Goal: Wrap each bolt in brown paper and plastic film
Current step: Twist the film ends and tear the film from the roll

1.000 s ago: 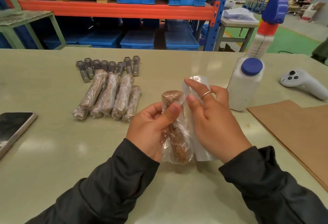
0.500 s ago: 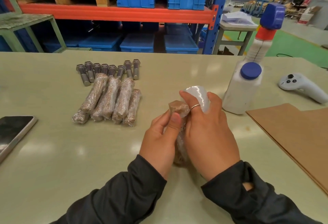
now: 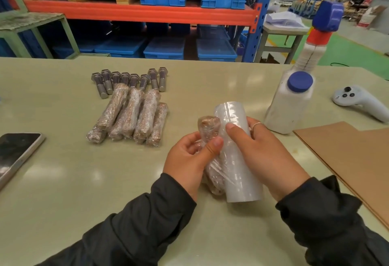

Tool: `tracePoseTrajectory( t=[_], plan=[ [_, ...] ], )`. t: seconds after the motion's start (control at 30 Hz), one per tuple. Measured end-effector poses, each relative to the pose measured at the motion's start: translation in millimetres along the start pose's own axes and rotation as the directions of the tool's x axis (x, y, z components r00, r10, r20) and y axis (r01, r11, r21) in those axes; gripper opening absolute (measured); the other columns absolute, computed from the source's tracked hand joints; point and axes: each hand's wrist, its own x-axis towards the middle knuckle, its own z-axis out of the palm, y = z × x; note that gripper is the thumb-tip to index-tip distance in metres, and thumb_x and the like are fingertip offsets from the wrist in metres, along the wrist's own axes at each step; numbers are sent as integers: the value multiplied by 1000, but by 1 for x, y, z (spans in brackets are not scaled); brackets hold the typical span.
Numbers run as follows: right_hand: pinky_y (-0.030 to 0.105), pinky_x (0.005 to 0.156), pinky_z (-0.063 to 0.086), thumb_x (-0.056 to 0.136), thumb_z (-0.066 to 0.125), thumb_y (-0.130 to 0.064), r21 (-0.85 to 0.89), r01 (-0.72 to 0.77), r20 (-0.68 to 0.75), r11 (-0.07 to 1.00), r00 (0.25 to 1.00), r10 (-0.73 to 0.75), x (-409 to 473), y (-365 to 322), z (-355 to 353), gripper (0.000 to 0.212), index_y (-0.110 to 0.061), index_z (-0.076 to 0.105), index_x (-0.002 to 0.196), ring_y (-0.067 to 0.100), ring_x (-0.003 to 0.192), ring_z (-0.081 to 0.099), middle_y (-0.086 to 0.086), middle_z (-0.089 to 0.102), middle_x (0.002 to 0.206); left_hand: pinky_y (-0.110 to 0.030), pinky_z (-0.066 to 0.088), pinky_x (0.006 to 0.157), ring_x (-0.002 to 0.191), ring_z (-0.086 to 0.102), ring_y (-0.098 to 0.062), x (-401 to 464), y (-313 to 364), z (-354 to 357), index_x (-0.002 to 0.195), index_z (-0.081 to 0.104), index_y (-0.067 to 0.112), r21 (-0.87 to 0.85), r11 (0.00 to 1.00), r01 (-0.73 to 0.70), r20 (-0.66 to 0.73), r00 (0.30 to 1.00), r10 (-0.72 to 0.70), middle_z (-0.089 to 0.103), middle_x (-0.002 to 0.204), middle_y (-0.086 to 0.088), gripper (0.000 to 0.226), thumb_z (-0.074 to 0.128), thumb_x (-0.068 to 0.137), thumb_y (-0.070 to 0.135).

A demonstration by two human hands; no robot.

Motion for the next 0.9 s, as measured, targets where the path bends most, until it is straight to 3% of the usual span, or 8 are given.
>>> tracePoseTrajectory(
  t=[0.1, 0.2, 0.27, 0.37, 0.47, 0.63, 0.77, 0.9],
  plan=[
    [22, 73, 50, 91, 46, -48, 71, -1, 1, 997, 1000, 1, -1, 6, 6, 28, -35, 37, 113, 7, 85, 61, -8, 60, 102, -22, 54, 57, 65, 68, -14, 3, 3, -3, 89, 66, 7, -14, 1000, 13, -23, 1000, -14, 73, 76, -4, 41, 70, 52, 25],
    [26, 74, 47, 90, 43, -51, 27, 20, -63, 999, 998, -19, 3, 7, 7, 27, -35, 31, 108, 14, 91, 58, 5, 54, 116, -22, 54, 56, 65, 68, -14, 4, 7, -5, 88, 65, 7, -50, 998, 26, -33, 999, -27, 72, 74, -3, 33, 67, 59, 23],
    [29, 84, 45, 90, 42, -53, -54, 59, -98, 997, 993, -64, 8, 6, 4, 41, -30, 32, 122, 20, 105, 55, 8, 47, 129, -22, 54, 55, 63, 68, -13, 3, 11, -4, 87, 64, 6, -86, 995, 44, -14, 999, -45, 71, 72, -3, 29, 64, 64, 23],
    [23, 92, 28, 91, 34, -56, -216, 109, -125, 970, 983, -138, 11, 8, -4, 70, -28, 8, 149, 22, 129, 37, 5, 33, 146, -25, 56, 60, 66, 67, -15, 0, 15, -2, 88, 66, 6, -100, 993, 69, 30, 997, -66, 71, 74, -4, 31, 63, 64, 27],
    [27, 94, 30, 92, 28, -55, -330, 146, -120, 933, 974, -195, 12, 10, -7, 67, -28, 4, 149, 25, 130, 37, 7, 40, 141, -32, 50, 70, 74, 60, -22, -4, 16, 0, 91, 66, 7, -70, 995, 78, 57, 996, -74, 66, 82, -8, 37, 63, 62, 29],
    [36, 98, 34, 93, 24, -55, -472, 157, -107, 868, 967, -233, 12, 8, -1, 67, -28, 1, 149, 28, 124, 41, 10, 44, 135, -29, 58, 65, 68, 69, -15, -7, 20, -2, 90, 67, 5, -145, 981, 125, 185, 978, -97, 72, 77, -6, 33, 59, 66, 26],
    [36, 94, 35, 91, 21, -57, -505, 163, -127, 847, 957, -260, 10, 6, 4, 68, -30, -1, 149, 28, 118, 43, 10, 47, 126, -32, 57, 69, 67, 68, -16, -10, 22, -5, 79, 75, 10, -177, 974, 140, 268, 959, -89, 71, 77, -6, 26, 58, 68, 26],
    [34, 87, 36, 90, 22, -58, -487, 166, -179, 857, 942, -284, 8, 7, 6, 67, -32, 2, 149, 27, 115, 45, 8, 46, 126, -40, 56, 78, 72, 69, -16, -8, 19, -2, 86, 74, 9, -241, 955, 174, 259, 960, -110, 72, 80, -5, 30, 56, 69, 26]
  ],
)
